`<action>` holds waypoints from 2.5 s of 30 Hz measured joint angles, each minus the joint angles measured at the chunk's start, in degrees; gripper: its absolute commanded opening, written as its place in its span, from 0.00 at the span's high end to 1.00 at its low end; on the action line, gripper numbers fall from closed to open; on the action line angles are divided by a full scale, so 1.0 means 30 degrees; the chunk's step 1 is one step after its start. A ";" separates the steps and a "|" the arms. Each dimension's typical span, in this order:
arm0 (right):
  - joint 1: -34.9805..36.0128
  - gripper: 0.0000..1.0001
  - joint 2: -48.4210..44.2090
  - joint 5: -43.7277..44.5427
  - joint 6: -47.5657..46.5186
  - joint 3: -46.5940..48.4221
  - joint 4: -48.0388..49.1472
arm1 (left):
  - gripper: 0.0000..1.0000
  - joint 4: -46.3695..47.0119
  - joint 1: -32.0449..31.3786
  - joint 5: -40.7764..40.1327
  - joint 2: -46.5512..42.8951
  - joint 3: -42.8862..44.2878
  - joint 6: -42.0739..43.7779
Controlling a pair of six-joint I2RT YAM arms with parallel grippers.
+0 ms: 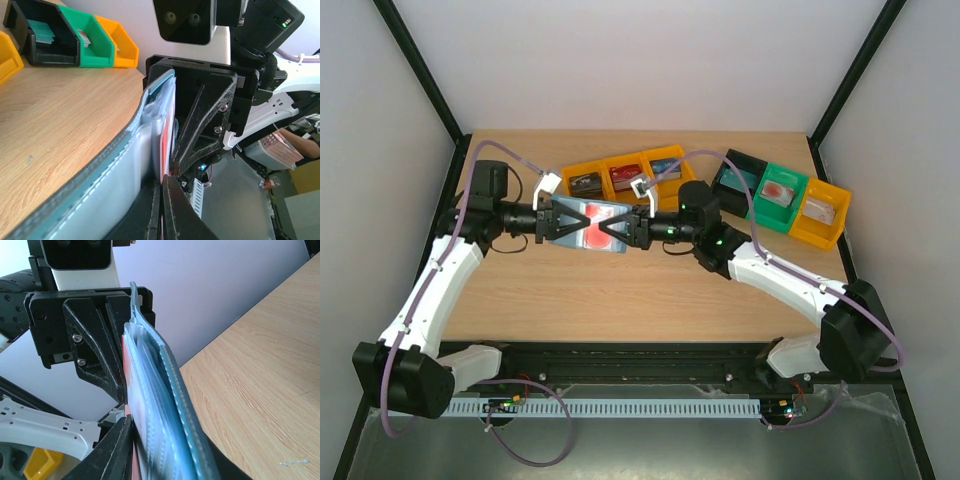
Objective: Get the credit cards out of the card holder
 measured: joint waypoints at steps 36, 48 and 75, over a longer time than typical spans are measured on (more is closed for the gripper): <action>-0.2178 0.98 -0.3614 0.1581 -0.4641 -0.0284 -0.6812 | 0.98 -0.1821 0.1078 -0.1166 -0.0189 0.0714 0.1872; -0.2368 0.98 0.0831 0.3723 -0.5894 0.0852 -1.1752 | 0.98 -0.2681 0.1486 -0.4670 -0.0306 0.3191 0.2608; 0.0437 0.17 -0.3628 0.5144 -0.3424 -0.1676 -0.3934 | 0.98 -0.3089 0.1486 -0.2499 -0.0335 0.3067 0.2623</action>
